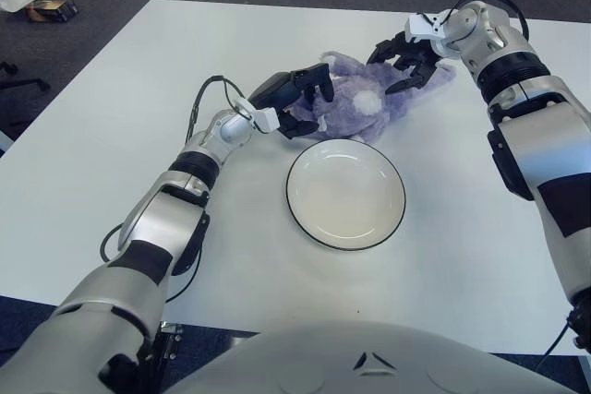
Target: Put the doll into the plate.
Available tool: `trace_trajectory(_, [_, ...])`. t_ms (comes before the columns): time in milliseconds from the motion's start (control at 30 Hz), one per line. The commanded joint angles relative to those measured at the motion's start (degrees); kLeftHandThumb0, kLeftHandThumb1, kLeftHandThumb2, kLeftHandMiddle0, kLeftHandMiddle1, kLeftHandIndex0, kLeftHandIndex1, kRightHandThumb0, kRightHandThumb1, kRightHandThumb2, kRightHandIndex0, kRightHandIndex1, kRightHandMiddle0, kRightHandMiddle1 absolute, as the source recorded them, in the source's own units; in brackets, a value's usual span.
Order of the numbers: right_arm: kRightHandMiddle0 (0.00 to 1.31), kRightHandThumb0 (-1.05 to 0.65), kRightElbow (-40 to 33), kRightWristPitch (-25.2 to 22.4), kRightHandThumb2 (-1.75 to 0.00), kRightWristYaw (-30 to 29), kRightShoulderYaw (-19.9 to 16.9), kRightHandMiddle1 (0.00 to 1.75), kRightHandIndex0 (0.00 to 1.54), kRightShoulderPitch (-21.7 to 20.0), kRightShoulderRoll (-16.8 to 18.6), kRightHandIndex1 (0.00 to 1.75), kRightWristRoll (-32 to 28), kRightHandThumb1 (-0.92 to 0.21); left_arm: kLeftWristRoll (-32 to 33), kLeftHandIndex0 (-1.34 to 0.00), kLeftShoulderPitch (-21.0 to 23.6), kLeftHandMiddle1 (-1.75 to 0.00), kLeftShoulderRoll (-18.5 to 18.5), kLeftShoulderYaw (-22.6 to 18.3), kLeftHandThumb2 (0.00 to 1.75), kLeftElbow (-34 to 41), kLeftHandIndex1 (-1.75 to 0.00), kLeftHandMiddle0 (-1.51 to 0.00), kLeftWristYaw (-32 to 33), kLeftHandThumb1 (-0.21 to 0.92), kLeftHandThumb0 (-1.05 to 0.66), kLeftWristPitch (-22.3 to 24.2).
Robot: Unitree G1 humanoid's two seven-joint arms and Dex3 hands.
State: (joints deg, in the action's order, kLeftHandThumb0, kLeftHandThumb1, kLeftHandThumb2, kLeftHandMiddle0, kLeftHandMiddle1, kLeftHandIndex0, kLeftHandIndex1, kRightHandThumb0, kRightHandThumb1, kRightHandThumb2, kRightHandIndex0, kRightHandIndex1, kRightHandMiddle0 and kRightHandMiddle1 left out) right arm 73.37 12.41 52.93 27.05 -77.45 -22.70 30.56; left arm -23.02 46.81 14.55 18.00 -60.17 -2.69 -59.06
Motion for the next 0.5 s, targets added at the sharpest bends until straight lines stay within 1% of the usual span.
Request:
trace_trajectory(0, [0.00,-1.02,-0.16,1.43,-0.58,2.18,1.65,0.28,0.00,2.16,0.15,0.32,1.47,-0.59,-1.32,-0.46,0.10,-1.69,0.11,0.31,1.15,-0.33,-1.74,-0.37,0.74,0.45,-0.01,0.29])
trace_trajectory(100, [0.00,-1.04,-0.50,3.27,-0.55,2.55,2.77,0.23,0.00,2.10,-0.22,0.30,2.26,-0.61,-1.60,-0.46,0.12,-1.69,0.08,0.32,1.15,-0.47,-1.75,-0.38,1.15,0.45,-0.01,0.39])
trace_trajectory(233, [0.00,-1.05,-1.01,3.76,-0.50,2.28,3.34,0.17,0.00,2.12,-0.65,0.27,2.42,-0.65,-1.98,-0.46,0.06,-1.68,0.11,0.40,1.15,-0.54,-1.75,-0.38,1.77,0.45,-0.01,0.38])
trace_trajectory(300, [0.02,-1.05,-1.43,3.99,-0.48,0.75,3.41,0.08,0.02,2.34,-0.84,0.19,2.62,-0.67,-2.42,-0.48,0.09,-1.65,0.19,0.57,1.14,-0.58,-1.75,-0.39,2.33,0.44,-0.01,0.26])
trace_trajectory(433, [0.04,-1.05,-2.26,5.02,-0.46,-2.59,3.64,0.05,0.05,2.67,-1.33,0.17,3.35,-0.69,-3.29,-0.49,0.14,-1.63,0.33,0.85,1.14,-0.51,-1.75,-0.40,3.14,0.44,-0.01,0.30])
trace_trajectory(467, [0.02,-1.05,-2.29,5.35,-0.44,-2.64,3.50,0.09,0.05,2.23,-1.65,0.18,3.25,-0.71,-3.72,-0.49,0.16,-1.62,0.44,0.98,1.14,-0.43,-1.75,-0.40,3.51,0.44,-0.01,0.38])
